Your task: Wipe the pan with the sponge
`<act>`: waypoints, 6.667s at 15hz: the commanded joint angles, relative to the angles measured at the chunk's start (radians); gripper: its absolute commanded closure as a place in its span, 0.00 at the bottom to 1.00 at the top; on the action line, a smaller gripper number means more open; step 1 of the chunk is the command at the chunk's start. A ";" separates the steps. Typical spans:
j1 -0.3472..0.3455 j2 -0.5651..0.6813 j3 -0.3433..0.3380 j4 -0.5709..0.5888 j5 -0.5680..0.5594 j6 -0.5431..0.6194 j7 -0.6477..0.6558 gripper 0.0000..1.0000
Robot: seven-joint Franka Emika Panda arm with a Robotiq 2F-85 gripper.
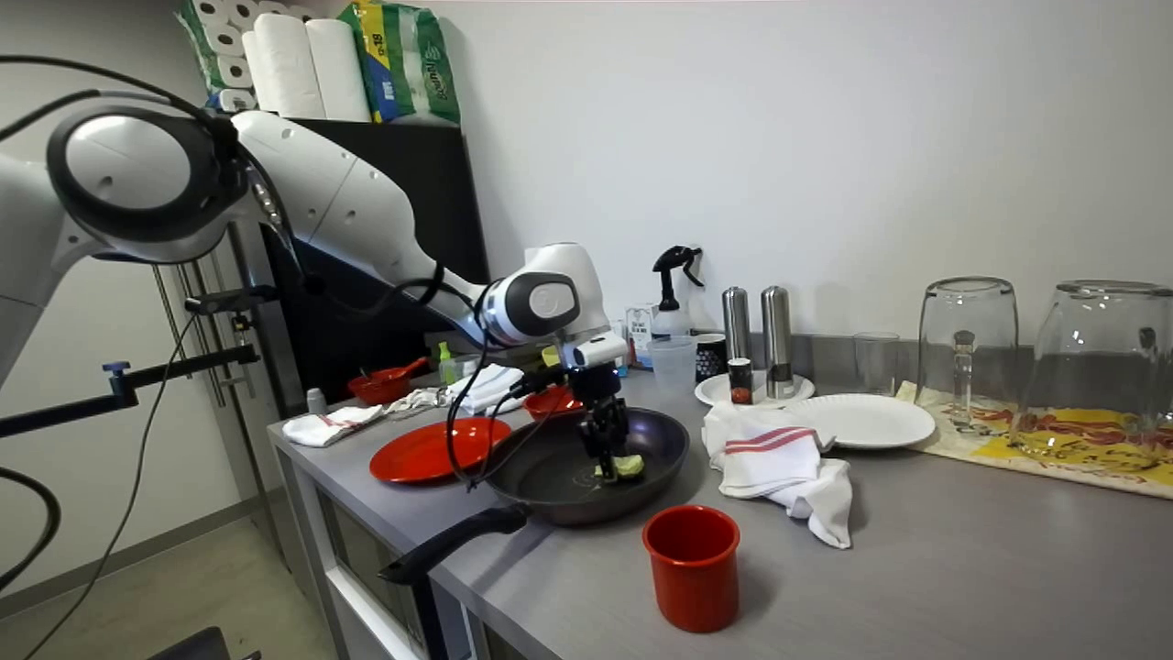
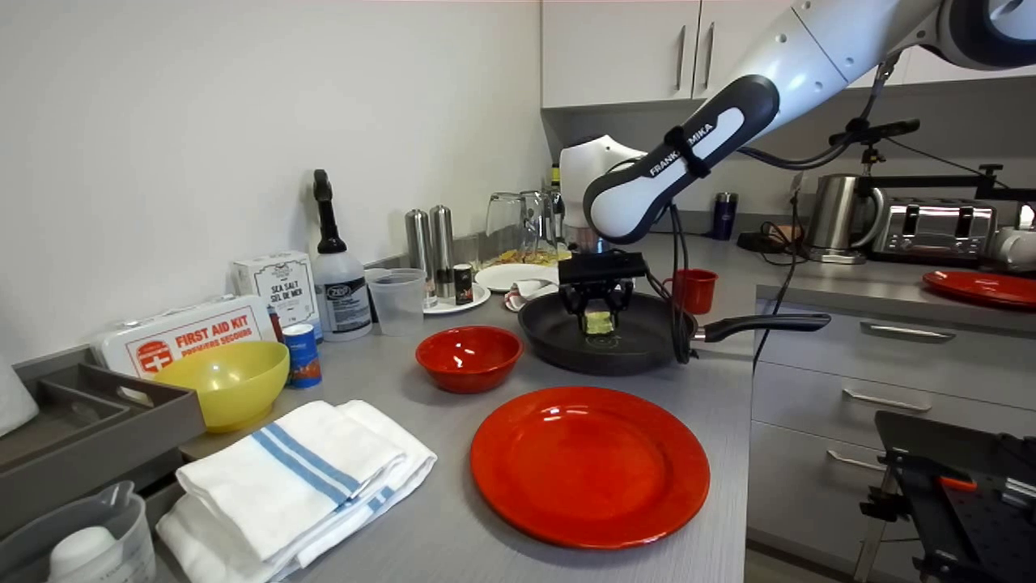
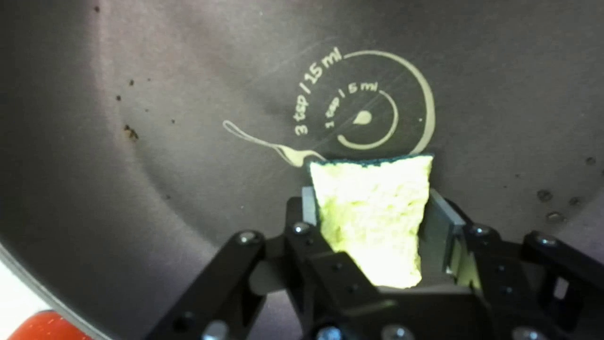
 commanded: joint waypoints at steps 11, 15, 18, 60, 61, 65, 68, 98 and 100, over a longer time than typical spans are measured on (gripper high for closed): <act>-0.055 -0.053 0.011 -0.135 0.102 0.085 0.096 0.72; -0.080 -0.076 0.010 -0.176 0.131 0.051 0.128 0.72; -0.096 -0.095 0.011 -0.204 0.149 0.048 0.135 0.72; 0.008 -0.019 0.084 -0.104 0.083 0.107 -0.077 0.72; 0.002 -0.025 0.080 -0.110 0.086 0.104 -0.079 0.72; -0.020 -0.056 0.046 -0.149 0.087 0.115 -0.060 0.72; -0.036 -0.068 0.025 -0.165 0.087 0.113 -0.047 0.72; 0.026 -0.065 0.114 -0.134 0.094 0.101 -0.074 0.72; 0.023 -0.076 0.110 -0.151 0.096 0.092 -0.068 0.72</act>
